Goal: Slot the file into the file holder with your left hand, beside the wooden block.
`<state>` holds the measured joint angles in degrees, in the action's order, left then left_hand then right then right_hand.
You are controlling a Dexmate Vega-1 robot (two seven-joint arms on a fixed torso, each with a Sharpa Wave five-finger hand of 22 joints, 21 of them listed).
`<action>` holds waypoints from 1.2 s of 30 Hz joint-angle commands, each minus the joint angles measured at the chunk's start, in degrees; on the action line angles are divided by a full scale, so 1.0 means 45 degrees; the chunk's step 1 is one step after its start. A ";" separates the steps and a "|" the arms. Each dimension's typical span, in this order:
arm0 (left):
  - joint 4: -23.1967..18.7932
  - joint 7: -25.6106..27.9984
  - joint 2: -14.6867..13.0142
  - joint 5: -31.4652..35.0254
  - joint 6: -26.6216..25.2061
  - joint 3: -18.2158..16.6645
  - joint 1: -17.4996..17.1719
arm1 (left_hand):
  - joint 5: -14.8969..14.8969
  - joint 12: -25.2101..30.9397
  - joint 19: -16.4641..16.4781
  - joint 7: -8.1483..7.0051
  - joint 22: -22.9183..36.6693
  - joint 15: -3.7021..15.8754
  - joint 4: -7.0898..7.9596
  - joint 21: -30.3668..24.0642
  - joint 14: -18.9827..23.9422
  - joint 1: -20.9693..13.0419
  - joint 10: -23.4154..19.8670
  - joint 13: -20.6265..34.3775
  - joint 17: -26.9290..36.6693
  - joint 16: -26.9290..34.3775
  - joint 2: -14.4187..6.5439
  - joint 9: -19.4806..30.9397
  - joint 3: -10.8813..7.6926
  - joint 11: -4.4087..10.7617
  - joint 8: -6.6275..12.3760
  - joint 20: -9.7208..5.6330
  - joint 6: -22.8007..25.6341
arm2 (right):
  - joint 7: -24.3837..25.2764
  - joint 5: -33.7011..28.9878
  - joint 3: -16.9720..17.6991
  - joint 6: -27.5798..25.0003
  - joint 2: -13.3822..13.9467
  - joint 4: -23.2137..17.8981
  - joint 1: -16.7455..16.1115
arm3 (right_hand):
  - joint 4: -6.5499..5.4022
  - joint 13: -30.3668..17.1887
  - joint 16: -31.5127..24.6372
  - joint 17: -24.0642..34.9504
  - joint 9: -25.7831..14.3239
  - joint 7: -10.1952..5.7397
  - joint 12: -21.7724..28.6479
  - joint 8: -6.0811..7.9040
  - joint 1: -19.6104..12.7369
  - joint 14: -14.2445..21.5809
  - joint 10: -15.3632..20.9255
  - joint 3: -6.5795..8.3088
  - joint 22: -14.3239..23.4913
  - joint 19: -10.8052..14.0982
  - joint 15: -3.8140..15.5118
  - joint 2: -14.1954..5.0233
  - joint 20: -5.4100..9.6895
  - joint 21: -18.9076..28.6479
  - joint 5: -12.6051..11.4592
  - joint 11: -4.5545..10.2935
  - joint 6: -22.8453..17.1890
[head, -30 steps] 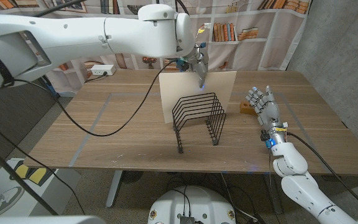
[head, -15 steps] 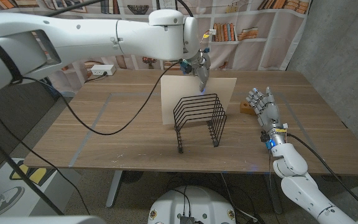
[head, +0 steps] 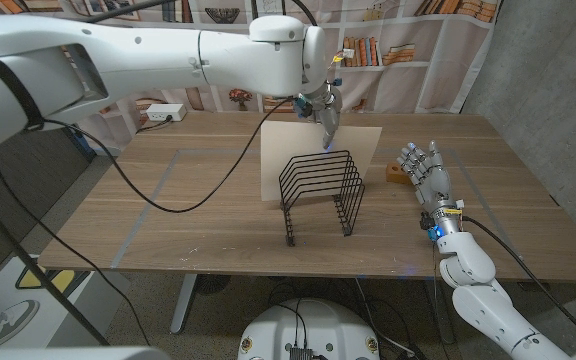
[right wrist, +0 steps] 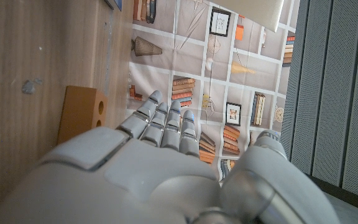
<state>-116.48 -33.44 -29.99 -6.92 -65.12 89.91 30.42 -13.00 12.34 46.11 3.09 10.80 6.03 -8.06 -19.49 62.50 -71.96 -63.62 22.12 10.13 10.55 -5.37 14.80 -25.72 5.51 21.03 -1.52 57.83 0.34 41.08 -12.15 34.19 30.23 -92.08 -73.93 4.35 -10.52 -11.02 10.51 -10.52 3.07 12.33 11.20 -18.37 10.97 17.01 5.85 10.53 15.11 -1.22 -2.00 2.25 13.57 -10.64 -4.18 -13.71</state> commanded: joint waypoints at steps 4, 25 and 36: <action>-0.0169 -0.0016 -0.0305 0.0403 0.0213 -0.0479 -0.0649 | -0.0068 0.0012 -0.0021 0.0140 0.0048 -0.0018 -0.0006 0.0026 -0.0038 0.0084 -0.0028 0.0019 0.0034 0.0028 0.0023 0.0026 -0.0092 0.0071 -0.0032 -0.0025 0.0155 | 0.0120 -0.0095 -0.0004 -0.0069 0.0014 -0.0100 -0.0033 | 0.0068 -0.0031 0.0035 0.0050 -0.0047 -0.0028 -0.0023 -0.0010 -0.0046 0.0124 0.0092 0.0041 0.0025 0.0140 -0.0034 -0.0126 0.0281 -0.0016 -0.0072 -0.0016 -0.0093; -0.0430 -0.0470 -0.0582 0.0961 0.0305 -0.0744 -0.0804 | -0.0055 -0.0278 -0.1673 -0.0077 0.0120 -0.0474 0.0039 0.0536 -0.1807 0.0247 0.1439 0.0084 0.0077 -0.0138 -0.0140 0.0109 -0.0414 -0.0061 -0.0559 0.0427 -0.1079 | 0.0222 -0.0190 -0.0025 -0.0031 -0.0047 -0.0121 0.0002 | 0.0082 -0.0031 0.0036 0.0050 -0.0047 -0.0041 -0.0023 -0.0011 -0.0051 0.0127 0.0097 0.0039 0.0027 0.0155 -0.0040 -0.0148 0.0280 -0.0056 -0.0072 -0.0003 -0.0092; -0.0684 -0.0717 -0.0974 0.1026 0.0389 -0.1068 -0.1004 | -0.0046 -0.0421 -0.3329 -0.0268 0.0134 -0.1315 -0.0009 0.1087 -0.4123 0.0352 0.3227 0.0032 0.0112 -0.0159 -0.0065 0.0108 -0.0635 -0.0452 -0.1222 0.0960 -0.2544 | 0.0305 -0.0246 -0.0048 -0.0130 -0.0035 -0.0132 0.0073 | 0.0097 -0.0031 0.0038 0.0048 -0.0047 -0.0059 -0.0029 -0.0009 -0.0060 0.0128 0.0085 0.0040 0.0029 0.0165 -0.0024 -0.0161 0.0278 -0.0081 -0.0071 0.0011 -0.0101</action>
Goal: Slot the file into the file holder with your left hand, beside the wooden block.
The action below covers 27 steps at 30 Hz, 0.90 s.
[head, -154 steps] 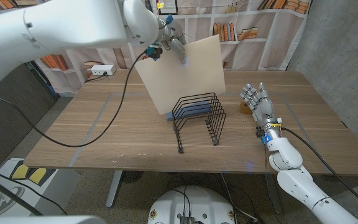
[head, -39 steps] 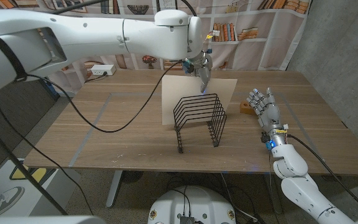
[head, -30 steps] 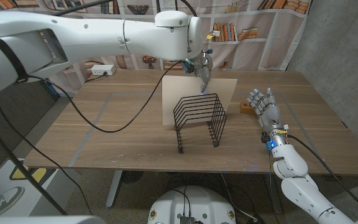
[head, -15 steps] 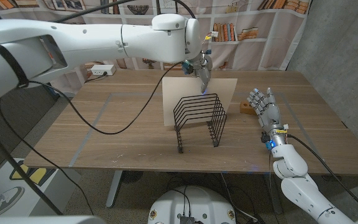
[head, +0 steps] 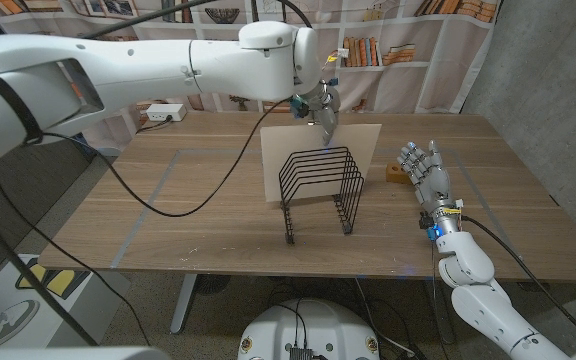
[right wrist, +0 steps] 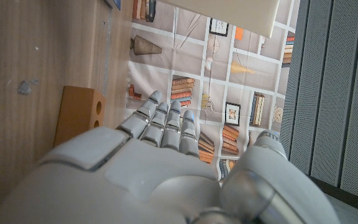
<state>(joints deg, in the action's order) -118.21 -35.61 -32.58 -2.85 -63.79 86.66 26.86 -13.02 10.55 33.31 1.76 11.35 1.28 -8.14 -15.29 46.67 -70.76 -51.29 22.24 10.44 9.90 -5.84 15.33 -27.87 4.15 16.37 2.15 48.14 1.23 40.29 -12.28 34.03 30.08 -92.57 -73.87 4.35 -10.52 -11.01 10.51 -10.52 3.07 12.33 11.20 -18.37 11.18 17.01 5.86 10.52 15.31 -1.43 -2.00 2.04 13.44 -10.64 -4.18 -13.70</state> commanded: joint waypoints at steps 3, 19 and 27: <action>-0.0400 -0.0280 -0.0496 0.0146 0.0198 -0.0499 -0.0301 | -0.0035 -0.0042 -0.0819 0.0051 0.0002 -0.0355 0.0038 0.0281 -0.1002 0.0146 0.0819 -0.0002 0.0051 -0.0034 0.0055 -0.0023 -0.0164 -0.0186 -0.0296 0.0262 -0.0617 | 0.0158 -0.0090 -0.0014 -0.0101 -0.0013 -0.0034 0.0058 | 0.0101 -0.0030 0.0038 0.0048 -0.0047 -0.0051 -0.0028 -0.0011 -0.0062 0.0081 0.0089 0.0038 0.0031 0.0120 0.0024 -0.0162 0.0323 -0.0059 -0.0070 -0.0005 -0.0095; -0.1009 -0.0490 -0.0656 0.0606 0.0664 -0.1231 -0.0693 | -0.0008 -0.0017 -0.1197 0.0101 -0.0028 -0.0555 0.0158 0.0411 -0.1738 0.0425 0.1611 -0.0084 0.0071 0.0051 0.0101 -0.0076 -0.0134 -0.0262 -0.0566 0.0444 -0.1173 | 0.0332 -0.0191 0.0072 -0.0048 0.0002 -0.0180 -0.0078 | 0.0123 -0.0030 0.0040 0.0045 -0.0048 -0.0052 -0.0039 -0.0012 -0.0080 0.0084 0.0065 0.0040 0.0033 0.0135 0.0017 -0.0177 0.0325 -0.0090 -0.0069 -0.0009 -0.0098; -0.1067 -0.0658 -0.0700 0.0799 0.0615 -0.1370 -0.0808 | -0.0010 0.0022 -0.1193 0.0107 -0.0032 -0.0563 0.0161 0.0403 -0.1742 0.0459 0.1666 -0.0095 0.0069 0.0100 0.0104 -0.0080 -0.0143 -0.0310 -0.0587 0.0436 -0.1223 | 0.0324 -0.0193 0.0063 -0.0078 0.0006 -0.0177 -0.0053 | 0.0128 -0.0030 0.0042 0.0046 -0.0048 -0.0054 -0.0031 -0.0014 -0.0078 0.0080 0.0087 0.0036 0.0033 0.0134 0.0018 -0.0181 0.0324 -0.0105 -0.0067 -0.0001 -0.0095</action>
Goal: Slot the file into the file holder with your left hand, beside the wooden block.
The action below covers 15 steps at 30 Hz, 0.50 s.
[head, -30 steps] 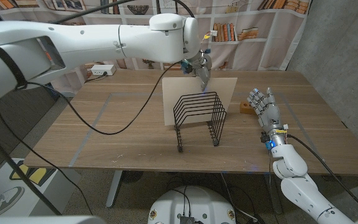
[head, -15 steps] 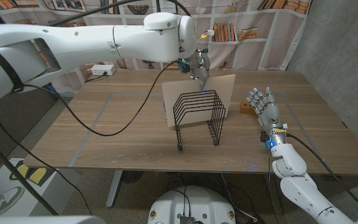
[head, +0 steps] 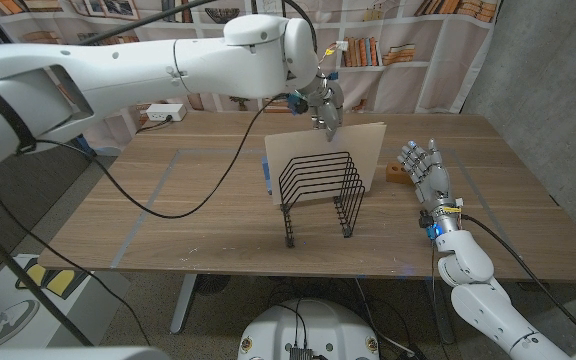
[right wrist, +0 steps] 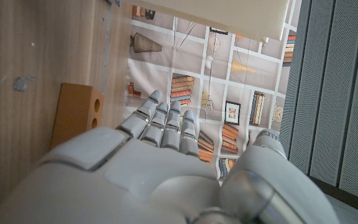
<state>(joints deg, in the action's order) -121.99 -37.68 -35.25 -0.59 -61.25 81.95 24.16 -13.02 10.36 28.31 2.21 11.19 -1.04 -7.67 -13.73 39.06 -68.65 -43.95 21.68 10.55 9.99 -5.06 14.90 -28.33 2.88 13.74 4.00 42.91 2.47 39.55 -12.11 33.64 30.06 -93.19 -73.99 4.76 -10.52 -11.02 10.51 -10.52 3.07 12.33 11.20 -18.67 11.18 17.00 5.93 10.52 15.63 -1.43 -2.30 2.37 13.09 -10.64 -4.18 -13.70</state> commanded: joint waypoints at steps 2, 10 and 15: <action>-0.0239 -0.0232 -0.0148 0.0326 0.0027 -0.0364 -0.0239 | -0.0011 0.0054 -0.0073 0.0053 0.0003 -0.0056 0.0055 0.0050 -0.0078 0.0003 0.0139 0.0028 0.0046 0.0092 -0.0066 0.0011 -0.0045 0.0021 -0.0028 0.0025 -0.0116 | 0.0065 -0.0045 0.0022 -0.0009 0.0014 -0.0044 -0.0024 | 0.0038 -0.0030 0.0042 0.0046 -0.0047 -0.0053 -0.0030 -0.0014 -0.0009 0.0081 0.0091 0.0018 0.0034 0.0069 0.0015 -0.0116 0.0247 -0.0030 -0.0066 -0.0014 -0.0095; -0.0474 -0.0247 -0.0449 0.0446 -0.0090 -0.0615 -0.0412 | -0.0006 -0.0020 -0.0191 0.0059 -0.0001 -0.0209 0.0081 0.0073 -0.0567 0.0152 0.0914 -0.0005 0.0054 0.0060 -0.0023 0.0000 -0.0038 -0.0108 -0.0224 0.0120 -0.0658 | 0.0165 -0.0136 0.0021 -0.0049 0.0010 -0.0087 0.0012 | 0.0045 -0.0030 0.0046 0.0046 -0.0047 -0.0071 -0.0031 -0.0012 -0.0012 0.0072 0.0090 0.0016 0.0035 0.0064 0.0023 -0.0120 0.0244 -0.0046 -0.0065 -0.0012 -0.0101; -0.0583 -0.0369 -0.0633 0.0536 -0.0014 -0.0671 -0.0435 | 0.0042 -0.0093 -0.0677 0.0091 0.0006 -0.0405 0.0186 0.0217 -0.1383 0.0466 0.2079 -0.0107 0.0080 0.0009 0.0071 -0.0049 0.0076 -0.0292 -0.0441 0.0229 -0.1321 | 0.0272 -0.0220 0.0010 -0.0137 0.0030 -0.0162 0.0024 | 0.0049 -0.0030 0.0046 0.0046 -0.0047 -0.0059 -0.0033 -0.0012 -0.0013 0.0072 0.0085 0.0015 0.0036 0.0061 0.0019 -0.0124 0.0240 -0.0055 -0.0064 -0.0010 -0.0103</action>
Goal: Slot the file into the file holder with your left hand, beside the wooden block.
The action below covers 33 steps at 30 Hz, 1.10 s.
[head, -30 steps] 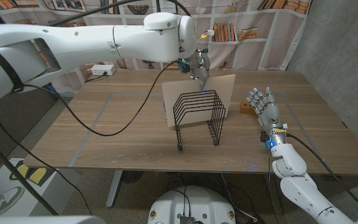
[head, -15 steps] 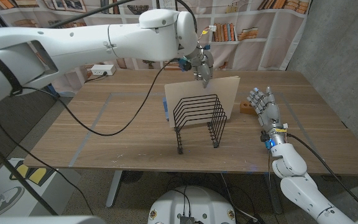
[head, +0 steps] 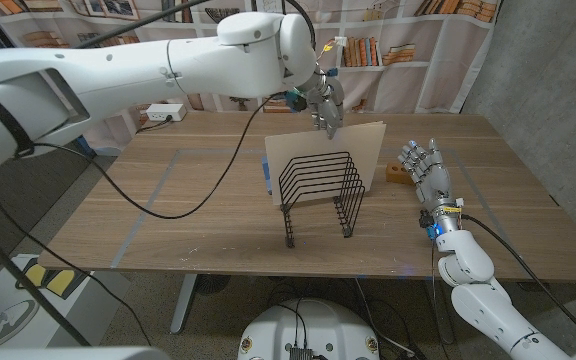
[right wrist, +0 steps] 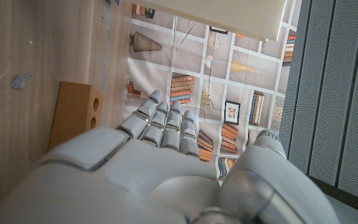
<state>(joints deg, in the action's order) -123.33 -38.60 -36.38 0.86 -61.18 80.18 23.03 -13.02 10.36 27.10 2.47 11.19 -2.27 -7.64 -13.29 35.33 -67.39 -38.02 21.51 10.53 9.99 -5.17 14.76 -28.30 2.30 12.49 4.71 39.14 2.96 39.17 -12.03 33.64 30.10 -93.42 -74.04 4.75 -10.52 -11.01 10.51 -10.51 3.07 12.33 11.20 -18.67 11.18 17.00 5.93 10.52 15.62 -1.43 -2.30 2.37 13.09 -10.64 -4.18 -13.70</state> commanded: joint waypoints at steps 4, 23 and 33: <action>-0.0352 -0.0281 -0.0563 0.0230 0.0143 -0.0444 -0.0298 | 0.0143 -0.0090 -0.1091 0.0069 0.0011 -0.0392 0.0317 0.0301 -0.1652 0.0593 0.1877 -0.0206 0.0103 -0.0052 0.0236 -0.0079 0.0284 -0.0331 -0.0298 0.0415 -0.1123 | 0.0226 -0.0182 -0.0039 -0.0207 0.0016 -0.0144 0.0068 | 0.0054 -0.0030 0.0043 0.0046 -0.0048 -0.0075 -0.0035 -0.0011 -0.0013 0.0078 0.0083 0.0013 0.0038 0.0065 0.0021 -0.0127 0.0239 -0.0062 -0.0063 -0.0002 -0.0107; -0.2151 0.1343 -0.2481 -0.0407 0.0830 -0.3970 -0.3540 | 0.0719 0.0179 -0.2080 -0.0133 0.0001 -0.0384 0.2616 0.0262 -0.3001 0.5169 0.3458 -0.0759 0.0204 0.0231 0.1125 -0.0368 0.2732 -0.0487 -0.0379 0.0247 -0.2985 | 0.0601 -0.0595 -0.0250 -0.0757 0.0156 -0.0587 0.0273 | 0.0074 -0.0029 0.0041 0.0043 -0.0048 -0.0061 -0.0029 -0.0010 -0.0030 0.0089 0.0102 0.0017 0.0041 0.0090 0.0034 -0.0148 0.0242 -0.0083 -0.0062 -0.0013 -0.0113; -0.2509 0.3931 -0.3605 -0.2310 0.2979 -0.8089 -0.7747 | 0.0648 0.0103 -0.3025 -0.0467 -0.0007 -0.0103 0.3015 0.0513 -0.3474 0.5878 0.4024 -0.0882 0.0197 0.0143 0.1020 -0.0425 0.3013 -0.0352 -0.0402 0.0301 -0.3551 | 0.0687 -0.0815 -0.0399 -0.1010 0.0207 -0.0713 0.0589 | 0.0092 -0.0029 0.0040 0.0040 -0.0048 -0.0078 -0.0032 -0.0013 -0.0054 0.0100 0.0097 0.0025 0.0042 0.0118 0.0047 -0.0161 0.0251 -0.0087 -0.0061 -0.0004 -0.0108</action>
<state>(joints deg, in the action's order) -132.67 -30.79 -47.53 -1.19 -56.07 62.08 6.41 -9.73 10.63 14.35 0.51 11.20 -2.75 5.47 -11.24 20.32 -41.63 -20.39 17.54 11.34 10.87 -0.37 12.77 -14.73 0.66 10.94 5.86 23.70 5.53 36.55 -13.14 30.36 30.80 -95.98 -72.60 4.91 -10.52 -11.01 10.51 -10.52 2.76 12.33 11.20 -18.90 11.18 17.01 5.77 10.52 15.62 -1.43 -2.53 2.36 12.78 -10.64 -4.18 -14.01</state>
